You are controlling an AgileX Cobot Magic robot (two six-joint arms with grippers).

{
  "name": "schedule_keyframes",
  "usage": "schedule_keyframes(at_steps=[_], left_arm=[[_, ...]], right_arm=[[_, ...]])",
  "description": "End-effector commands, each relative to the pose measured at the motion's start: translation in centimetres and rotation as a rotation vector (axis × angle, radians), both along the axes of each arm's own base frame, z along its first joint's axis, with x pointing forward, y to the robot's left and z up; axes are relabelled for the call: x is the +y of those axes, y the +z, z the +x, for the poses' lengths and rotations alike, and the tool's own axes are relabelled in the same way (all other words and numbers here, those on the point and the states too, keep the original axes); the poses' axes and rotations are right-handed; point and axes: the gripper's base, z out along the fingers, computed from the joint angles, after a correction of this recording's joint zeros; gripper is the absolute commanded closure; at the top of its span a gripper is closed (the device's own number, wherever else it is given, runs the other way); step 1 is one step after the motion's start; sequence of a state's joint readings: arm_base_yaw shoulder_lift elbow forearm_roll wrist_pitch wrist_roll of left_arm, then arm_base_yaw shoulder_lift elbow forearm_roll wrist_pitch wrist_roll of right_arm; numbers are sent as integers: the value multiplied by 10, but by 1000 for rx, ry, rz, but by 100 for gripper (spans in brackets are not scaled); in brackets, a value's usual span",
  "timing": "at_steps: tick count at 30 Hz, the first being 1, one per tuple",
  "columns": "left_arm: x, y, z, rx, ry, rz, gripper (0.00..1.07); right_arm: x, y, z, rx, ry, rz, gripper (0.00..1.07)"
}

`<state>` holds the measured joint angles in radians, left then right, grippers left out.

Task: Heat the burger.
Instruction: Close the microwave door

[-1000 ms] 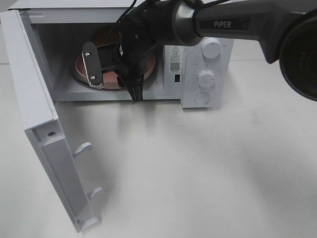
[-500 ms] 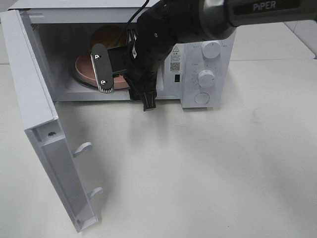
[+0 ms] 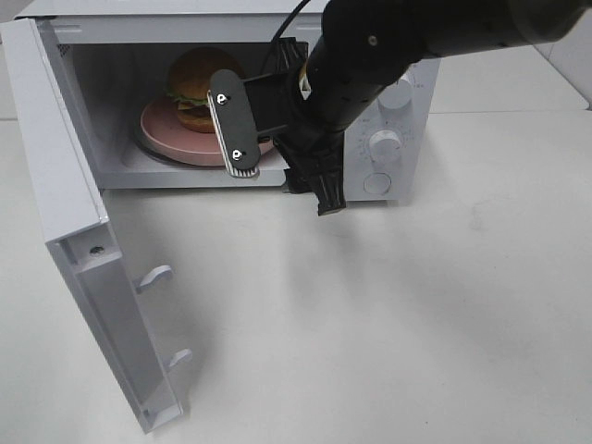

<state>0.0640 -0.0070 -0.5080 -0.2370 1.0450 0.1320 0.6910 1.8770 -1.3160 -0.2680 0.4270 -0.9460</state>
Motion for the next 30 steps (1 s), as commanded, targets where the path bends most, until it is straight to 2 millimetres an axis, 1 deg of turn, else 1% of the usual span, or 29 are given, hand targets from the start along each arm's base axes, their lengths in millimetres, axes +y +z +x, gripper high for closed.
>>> schedule_keyframes(at_steps=[1,2,4,5,6,7,8,9,10,11,12,13,14,15,16,17,18,19,20,21,22,23,24,25,26,27,28,29,30], left_arm=[[0,-1,-2,-19,3,3,9],[0,-1,-2,-19,3,3,9],[0,-1,-2,-19,3,3,9],[0,-1,-2,-19,3,3,9],[0,-1,-2,-19,3,3,9],[0,-1,-2,-19,3,3,9],[0,-1,-2,-19,3,3,9],[0,-1,-2,-19,3,3,9],[0,-1,-2,-19,3,3,9],[0,-1,-2,-19,3,3,9],[0,-1,-2,-19,3,3,9],[0,-1,-2,-19,3,3,9],[0,-1,-2,-19,3,3,9],[0,-1,-2,-19,3,3,9],[0,-1,-2,-19,3,3,9],[0,-1,-2,-19,3,3,9],[0,-1,-2,-19,3,3,9],[0,-1,-2,-19,3,3,9],[0,-1,-2,-19,3,3,9],[0,-1,-2,-19,3,3,9],[0,-1,-2,-19,3,3,9],[0,-1,-2,-19,3,3,9],[0,-1,-2,-19,3,3,9],[0,-1,-2,-19,3,3,9],[0,-1,-2,-19,3,3,9],[0,-1,-2,-19,3,3,9],[0,-1,-2,-19,3,3,9],[0,-1,-2,-19,3,3,9],[0,-1,-2,-19,3,3,9]], right_arm=[[-12,10,-14,-2,-7,11,38],[-12,10,-14,-2,-7,11,38],[-23,14,-28,2,-12,11,38],[-23,14,-28,2,-12,11,38],[-30,20,-37,1,-18,19,38],[-34,19,-42,6,-23,19,38],[-34,19,-42,6,-23,19,38],[-42,23,-52,10,-40,31,38],[-42,23,-52,10,-40,31,38],[-50,25,-60,9,-43,34,38],[-53,26,-64,10,-47,37,38],[-53,26,-64,10,-47,37,38],[-61,30,-74,12,-73,58,38],[-61,30,-74,12,-73,58,38],[-68,34,-82,21,-124,97,38],[-71,35,-86,30,-160,121,38],[-71,35,-86,30,-160,121,38],[-77,36,-94,51,-235,169,38],[-79,37,-96,61,-271,194,38],[-79,37,-96,61,-271,194,38],[-85,39,-103,90,-369,254,38],[-85,39,-103,90,-369,254,38],[-90,42,-108,115,-463,313,38],[-92,42,-110,134,-518,342,38],[-92,42,-110,134,-518,342,38],[-96,44,-115,162,-615,399,38],[-98,45,-117,179,-669,427,38],[-98,45,-117,179,-669,427,38],[-101,47,-120,206,-764,482,38]])
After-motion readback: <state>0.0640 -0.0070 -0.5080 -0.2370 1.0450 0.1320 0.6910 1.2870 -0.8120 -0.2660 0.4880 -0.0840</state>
